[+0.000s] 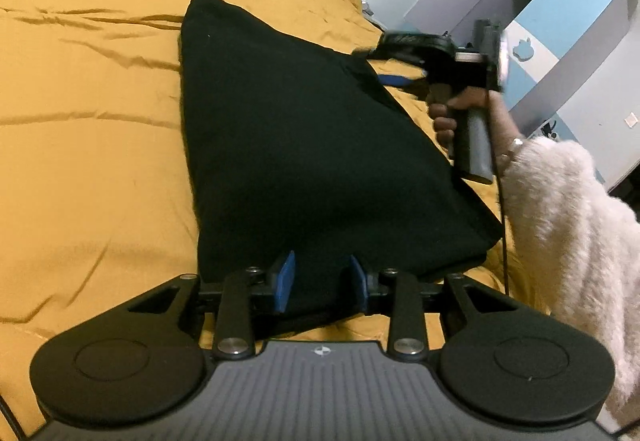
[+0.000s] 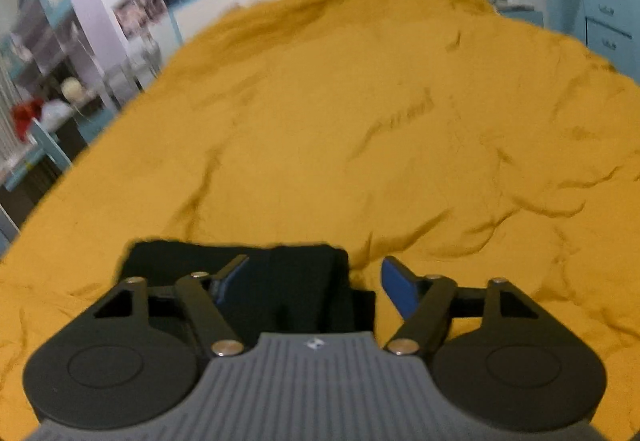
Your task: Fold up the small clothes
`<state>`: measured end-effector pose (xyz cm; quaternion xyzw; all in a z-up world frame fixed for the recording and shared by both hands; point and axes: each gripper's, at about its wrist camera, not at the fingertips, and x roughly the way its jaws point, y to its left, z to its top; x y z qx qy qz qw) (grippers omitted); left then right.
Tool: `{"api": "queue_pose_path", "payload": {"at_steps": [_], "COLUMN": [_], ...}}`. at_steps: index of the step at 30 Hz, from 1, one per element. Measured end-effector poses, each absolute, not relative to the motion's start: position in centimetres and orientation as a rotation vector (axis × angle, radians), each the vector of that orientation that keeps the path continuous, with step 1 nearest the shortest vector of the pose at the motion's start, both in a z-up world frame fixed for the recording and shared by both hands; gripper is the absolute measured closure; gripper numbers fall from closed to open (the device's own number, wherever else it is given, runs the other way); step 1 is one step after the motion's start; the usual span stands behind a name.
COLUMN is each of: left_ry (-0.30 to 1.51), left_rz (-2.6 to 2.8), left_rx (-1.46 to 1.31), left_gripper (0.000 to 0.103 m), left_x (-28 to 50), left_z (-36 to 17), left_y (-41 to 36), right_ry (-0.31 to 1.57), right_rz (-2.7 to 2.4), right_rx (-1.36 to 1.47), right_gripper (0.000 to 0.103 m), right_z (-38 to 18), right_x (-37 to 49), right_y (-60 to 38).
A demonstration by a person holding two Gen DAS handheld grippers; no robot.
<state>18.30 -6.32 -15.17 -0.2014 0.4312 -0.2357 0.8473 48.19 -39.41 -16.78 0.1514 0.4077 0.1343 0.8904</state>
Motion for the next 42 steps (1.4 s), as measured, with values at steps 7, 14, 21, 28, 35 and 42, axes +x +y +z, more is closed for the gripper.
{"api": "queue_pose_path", "payload": {"at_steps": [7,14,21,28,35,42], "left_ry": [0.915,0.919,0.921,0.935,0.972,0.877], "left_rz": [-0.51,-0.515,-0.508,-0.516,-0.485,-0.472], "left_rx": [-0.45,-0.461,-0.455,-0.434,-0.489,-0.715], "left_gripper": [0.064,0.064,0.064,0.064,0.049,0.034], "left_x": [18.5,18.4,18.5,18.6,19.5,19.7], "left_z": [-15.0,-15.1,-15.1,-14.8,-11.7,-10.9], "left_y": [-5.9,-5.7,-6.0,-6.2,-4.4,1.1], "right_ry": [0.865,0.827,0.781,0.865,0.821,0.719], "right_rz": [0.19,0.165,0.323,0.261,0.371,0.483], "right_rx": [0.379,0.443,0.433,0.616,0.769,0.68], "right_gripper": [0.098,0.065,0.065,0.089,0.06,0.023], "right_z": [-18.7,-16.9,-11.5,-16.8,-15.1,-11.5], "right_x": [48.8,46.5,32.1,22.9,23.0,30.4], "right_y": [-41.3,-43.9,-44.7,-47.4,-49.8,-52.3]}}
